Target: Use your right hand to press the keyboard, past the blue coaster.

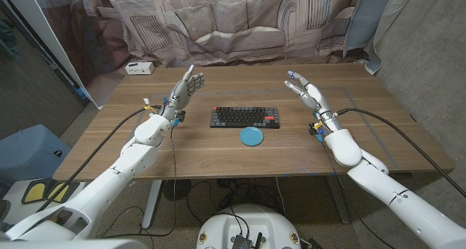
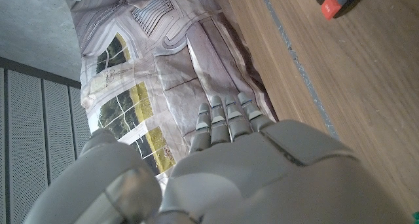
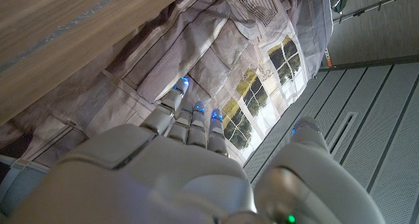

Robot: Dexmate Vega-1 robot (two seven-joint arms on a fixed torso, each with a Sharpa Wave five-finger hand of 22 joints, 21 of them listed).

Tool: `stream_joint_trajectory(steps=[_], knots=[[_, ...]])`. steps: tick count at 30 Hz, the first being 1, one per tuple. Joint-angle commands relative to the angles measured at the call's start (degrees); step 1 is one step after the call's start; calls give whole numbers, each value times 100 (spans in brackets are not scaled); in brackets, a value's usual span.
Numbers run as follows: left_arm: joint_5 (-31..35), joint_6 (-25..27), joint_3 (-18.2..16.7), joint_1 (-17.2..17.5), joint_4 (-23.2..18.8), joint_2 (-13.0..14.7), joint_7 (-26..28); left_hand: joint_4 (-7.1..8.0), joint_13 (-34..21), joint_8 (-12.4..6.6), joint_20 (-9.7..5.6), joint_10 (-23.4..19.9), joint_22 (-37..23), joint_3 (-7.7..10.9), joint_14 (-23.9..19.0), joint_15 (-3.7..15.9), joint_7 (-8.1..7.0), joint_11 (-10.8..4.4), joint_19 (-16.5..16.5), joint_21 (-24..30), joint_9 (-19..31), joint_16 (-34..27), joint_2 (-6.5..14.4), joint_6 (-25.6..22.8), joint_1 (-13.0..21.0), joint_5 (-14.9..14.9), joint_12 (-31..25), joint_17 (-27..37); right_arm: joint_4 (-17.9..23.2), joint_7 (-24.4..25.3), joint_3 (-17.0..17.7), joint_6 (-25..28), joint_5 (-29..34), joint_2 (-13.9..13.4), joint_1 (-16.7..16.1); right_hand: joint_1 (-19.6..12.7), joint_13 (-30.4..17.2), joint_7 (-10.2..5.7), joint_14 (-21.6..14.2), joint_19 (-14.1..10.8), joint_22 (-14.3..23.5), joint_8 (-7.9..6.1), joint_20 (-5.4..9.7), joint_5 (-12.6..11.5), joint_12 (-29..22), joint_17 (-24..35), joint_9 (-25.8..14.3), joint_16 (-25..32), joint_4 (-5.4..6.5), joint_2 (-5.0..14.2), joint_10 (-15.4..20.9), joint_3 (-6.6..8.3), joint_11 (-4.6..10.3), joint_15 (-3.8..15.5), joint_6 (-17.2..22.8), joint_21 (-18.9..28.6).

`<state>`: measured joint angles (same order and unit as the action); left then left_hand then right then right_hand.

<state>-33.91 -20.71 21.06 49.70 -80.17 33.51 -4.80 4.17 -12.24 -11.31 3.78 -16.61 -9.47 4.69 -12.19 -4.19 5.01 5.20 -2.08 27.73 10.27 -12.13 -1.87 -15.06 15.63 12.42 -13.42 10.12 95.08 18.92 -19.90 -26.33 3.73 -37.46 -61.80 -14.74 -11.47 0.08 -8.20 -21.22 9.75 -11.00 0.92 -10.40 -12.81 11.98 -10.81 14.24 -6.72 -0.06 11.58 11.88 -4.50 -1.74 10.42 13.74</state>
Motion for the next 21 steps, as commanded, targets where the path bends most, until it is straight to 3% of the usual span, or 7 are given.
stream_joint_trajectory(steps=[1, 2, 7, 10, 21], knots=[[15, -30, -3, 43, -34, 20, -4, -30, -5, -45, 28, -36, -34, 0, -47, 0, 16, 0, -35, -40, 11, 8, 41, -51, 61, 5, -9, 19, 290, 389, 89, 310, 674, -186, -168, 4, 3, 117, -10, -13, 14, -67, 39, -37, -45, 2, -7, 15, -13, 6, 101, -23, -22, 28, 167, -39], [23, -56, -1, 45, -23, 18, -15, -31, -3, -43, 30, -34, -34, 2, -46, 4, 17, 1, -34, -46, 12, 10, 46, -50, 65, 5, -7, 19, 308, 441, 94, 331, 731, -188, -185, 7, 3, 177, 25, 13, 14, -71, 44, -38, -51, 2, -7, -7, -14, 7, 142, -28, -92, 17, 188, -63], [58, -190, 22, 26, 59, 21, -134, -43, 4, -29, 52, -13, -34, 15, -32, 22, 3, -9, -8, -86, 12, 26, 71, -39, 90, 1, 7, 19, 428, 507, 98, 490, 911, -274, -250, 12, 4, 265, 85, 75, 14, -74, 48, -41, -42, -1, -5, -50, -21, 1, 171, -40, -154, -5, 219, -112], [61, -194, 31, 21, 73, 29, -163, -48, 6, -26, 56, -4, -34, 18, -26, 11, 0, 0, 1, -101, 12, 33, 77, -39, 98, -1, 13, 18, 521, 566, 83, 633, 1087, -322, -279, 10, 3, 140, 187, 181, 14, -83, 51, -46, -3, -2, -4, -108, -25, 17, 120, -42, -113, 4, 274, -176], [9, -143, 42, -5, 102, 30, -225, -64, 15, -20, 76, 7, -35, 26, -17, 17, -1, -4, 9, -148, 13, 48, 95, -54, 123, -9, 24, 18, 900, 703, -57, 1470, 1737, -489, -299, -14, 1, 70, 379, 371, 15, -69, 30, -57, 84, -8, -5, -206, -45, 36, -56, -41, -39, 23, 290, -266]])
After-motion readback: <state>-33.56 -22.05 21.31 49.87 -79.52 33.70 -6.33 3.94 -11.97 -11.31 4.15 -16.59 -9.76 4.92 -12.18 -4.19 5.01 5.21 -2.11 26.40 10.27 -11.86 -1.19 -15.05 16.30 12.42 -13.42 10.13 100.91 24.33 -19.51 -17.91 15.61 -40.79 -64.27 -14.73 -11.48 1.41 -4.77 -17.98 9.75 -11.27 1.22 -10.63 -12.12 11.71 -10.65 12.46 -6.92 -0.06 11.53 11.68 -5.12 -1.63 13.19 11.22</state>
